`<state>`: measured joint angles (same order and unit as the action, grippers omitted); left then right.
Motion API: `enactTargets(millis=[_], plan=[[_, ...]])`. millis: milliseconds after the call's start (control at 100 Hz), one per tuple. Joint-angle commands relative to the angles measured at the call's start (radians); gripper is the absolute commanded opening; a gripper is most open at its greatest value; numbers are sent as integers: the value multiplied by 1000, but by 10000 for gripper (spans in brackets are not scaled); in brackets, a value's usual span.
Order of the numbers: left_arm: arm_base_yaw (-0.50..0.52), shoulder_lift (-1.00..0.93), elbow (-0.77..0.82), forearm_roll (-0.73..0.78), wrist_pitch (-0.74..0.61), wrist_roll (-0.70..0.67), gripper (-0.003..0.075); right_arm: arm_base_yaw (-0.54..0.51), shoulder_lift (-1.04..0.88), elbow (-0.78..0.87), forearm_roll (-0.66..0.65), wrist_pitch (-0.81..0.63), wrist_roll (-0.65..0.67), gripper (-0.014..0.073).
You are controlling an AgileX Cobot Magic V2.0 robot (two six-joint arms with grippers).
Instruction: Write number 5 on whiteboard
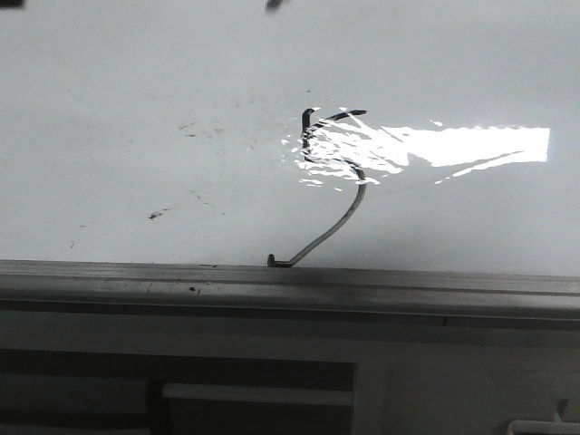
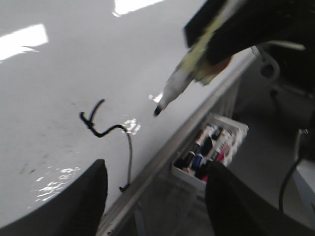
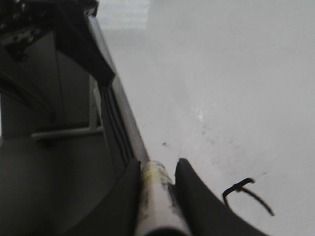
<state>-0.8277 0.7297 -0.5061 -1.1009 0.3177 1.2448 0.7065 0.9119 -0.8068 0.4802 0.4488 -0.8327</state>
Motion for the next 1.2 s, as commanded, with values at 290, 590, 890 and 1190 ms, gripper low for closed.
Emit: enactTargets(millis=[290,590,890,1190], plan=[[2,274,-221,105,158,10,365,158,74,-32,2,-36,-86,-48],[2,307,-232,120,217,15,342,171,74,-32,2,-51,-86,-48],[2,311,-232,122,211,15,-20,171,76,-32,2,-51,-86,-48],[2,311,-232,122,211,15,-20,171,76,-32,2,-82,-86,37]])
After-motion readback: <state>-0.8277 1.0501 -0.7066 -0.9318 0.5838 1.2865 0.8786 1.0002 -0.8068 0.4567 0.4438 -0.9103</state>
